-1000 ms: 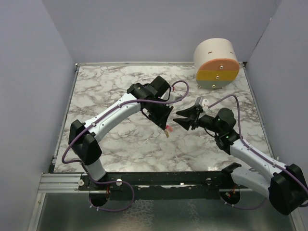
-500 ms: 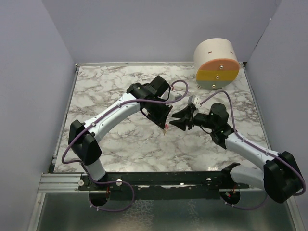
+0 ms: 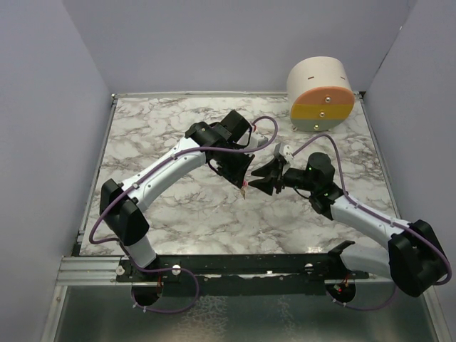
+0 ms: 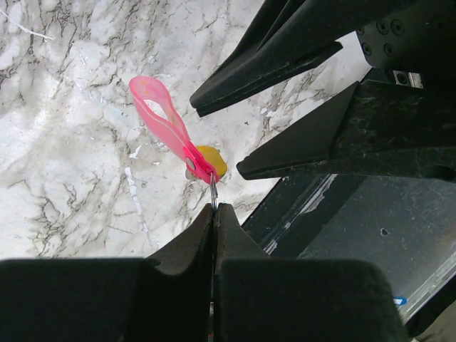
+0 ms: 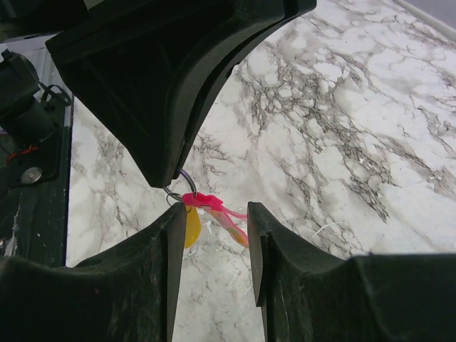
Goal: Put the keys on the keyring
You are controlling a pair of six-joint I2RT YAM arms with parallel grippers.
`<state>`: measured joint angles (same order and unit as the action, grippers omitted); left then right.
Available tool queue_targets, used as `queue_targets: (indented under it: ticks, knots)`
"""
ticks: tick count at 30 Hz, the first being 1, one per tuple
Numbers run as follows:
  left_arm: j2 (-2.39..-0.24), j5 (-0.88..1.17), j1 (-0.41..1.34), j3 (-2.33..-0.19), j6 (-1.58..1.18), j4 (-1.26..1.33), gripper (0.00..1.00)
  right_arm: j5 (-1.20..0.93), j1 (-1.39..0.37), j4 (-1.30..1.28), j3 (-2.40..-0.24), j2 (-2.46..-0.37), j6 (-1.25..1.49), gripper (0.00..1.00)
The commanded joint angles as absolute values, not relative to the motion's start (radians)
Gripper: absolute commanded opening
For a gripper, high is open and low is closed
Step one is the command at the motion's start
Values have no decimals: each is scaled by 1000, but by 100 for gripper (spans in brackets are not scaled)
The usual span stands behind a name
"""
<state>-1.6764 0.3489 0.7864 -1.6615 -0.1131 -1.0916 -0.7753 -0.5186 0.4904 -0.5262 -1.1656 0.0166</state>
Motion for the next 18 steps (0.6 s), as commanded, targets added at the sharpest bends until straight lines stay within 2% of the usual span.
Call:
queue_targets:
  ticks: [1,18]
  knots:
    - [-1637,330,784,-1689,-108,-1097,0,-765,-530,505,-557,-1181,0,40]
    - [-1644,408,785,-1680,-97,-1092,0,-754,-562,516,-567,-1199,-11,37]
